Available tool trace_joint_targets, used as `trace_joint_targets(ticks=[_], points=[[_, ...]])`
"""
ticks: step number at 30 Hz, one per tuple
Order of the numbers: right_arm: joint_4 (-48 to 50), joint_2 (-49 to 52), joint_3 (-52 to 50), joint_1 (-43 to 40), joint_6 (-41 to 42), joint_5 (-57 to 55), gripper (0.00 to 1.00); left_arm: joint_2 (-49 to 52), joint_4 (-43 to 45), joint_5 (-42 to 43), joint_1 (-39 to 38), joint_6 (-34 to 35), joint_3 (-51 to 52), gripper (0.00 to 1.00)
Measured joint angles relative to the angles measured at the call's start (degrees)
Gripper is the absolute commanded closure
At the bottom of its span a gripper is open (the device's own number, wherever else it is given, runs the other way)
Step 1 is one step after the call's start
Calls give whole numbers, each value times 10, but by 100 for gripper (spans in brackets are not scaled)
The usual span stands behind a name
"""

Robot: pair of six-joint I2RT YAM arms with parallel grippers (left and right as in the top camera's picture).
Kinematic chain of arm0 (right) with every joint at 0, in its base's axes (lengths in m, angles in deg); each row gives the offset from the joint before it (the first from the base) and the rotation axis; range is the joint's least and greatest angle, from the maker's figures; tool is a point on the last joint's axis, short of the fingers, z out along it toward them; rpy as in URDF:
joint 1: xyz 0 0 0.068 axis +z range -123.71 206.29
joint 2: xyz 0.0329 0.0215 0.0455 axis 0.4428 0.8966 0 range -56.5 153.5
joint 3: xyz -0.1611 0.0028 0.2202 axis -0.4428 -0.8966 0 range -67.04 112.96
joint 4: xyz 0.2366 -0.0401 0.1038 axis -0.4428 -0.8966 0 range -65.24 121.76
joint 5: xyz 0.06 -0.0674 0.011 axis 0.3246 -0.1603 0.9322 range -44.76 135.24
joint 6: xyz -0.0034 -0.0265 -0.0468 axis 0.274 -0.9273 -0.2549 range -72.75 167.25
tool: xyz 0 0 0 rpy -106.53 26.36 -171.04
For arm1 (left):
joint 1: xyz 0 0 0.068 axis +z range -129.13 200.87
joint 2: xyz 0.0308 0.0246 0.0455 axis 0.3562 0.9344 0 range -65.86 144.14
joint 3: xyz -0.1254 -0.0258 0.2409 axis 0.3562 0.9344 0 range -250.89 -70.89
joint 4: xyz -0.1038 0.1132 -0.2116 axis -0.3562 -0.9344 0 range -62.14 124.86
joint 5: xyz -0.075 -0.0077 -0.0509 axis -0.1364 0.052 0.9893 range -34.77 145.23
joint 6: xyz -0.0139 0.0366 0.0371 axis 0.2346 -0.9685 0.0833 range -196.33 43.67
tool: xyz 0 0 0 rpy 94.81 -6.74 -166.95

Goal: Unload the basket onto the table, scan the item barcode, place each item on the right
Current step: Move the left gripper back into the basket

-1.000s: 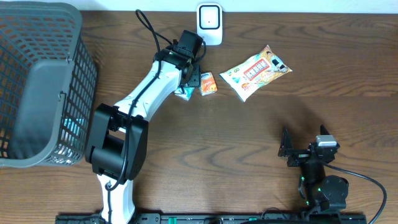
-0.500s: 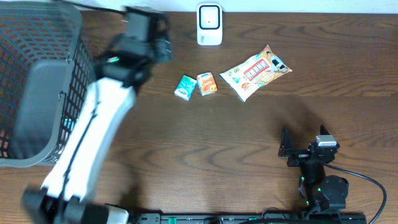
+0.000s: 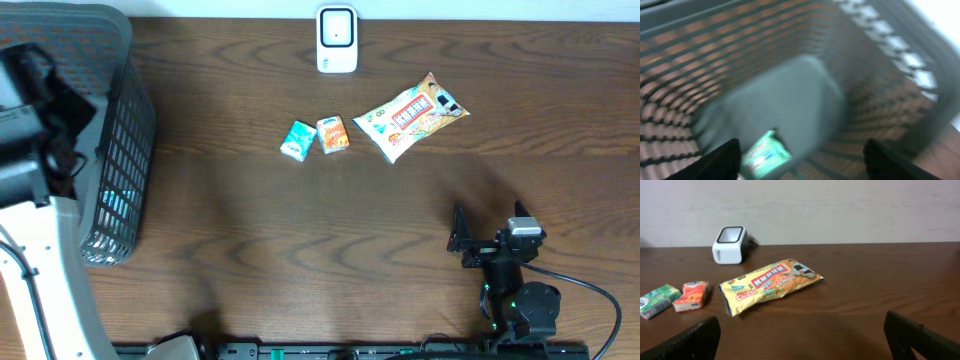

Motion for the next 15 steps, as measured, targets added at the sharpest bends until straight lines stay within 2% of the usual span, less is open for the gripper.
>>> trace_joint_targets(ticks=[1, 3, 8, 15], points=[[0, 0, 0, 0, 0, 0, 1, 7, -8, 0, 17, 10, 0, 7], [0, 0, 0, 0, 0, 0, 1, 21, -16, 0, 43, 19, 0, 0], [0, 0, 0, 0, 0, 0, 1, 74, -28, 0, 85, 45, 0, 2], [0, 0, 0, 0, 0, 0, 1, 150, -68, 2, 101, 71, 1, 2]])
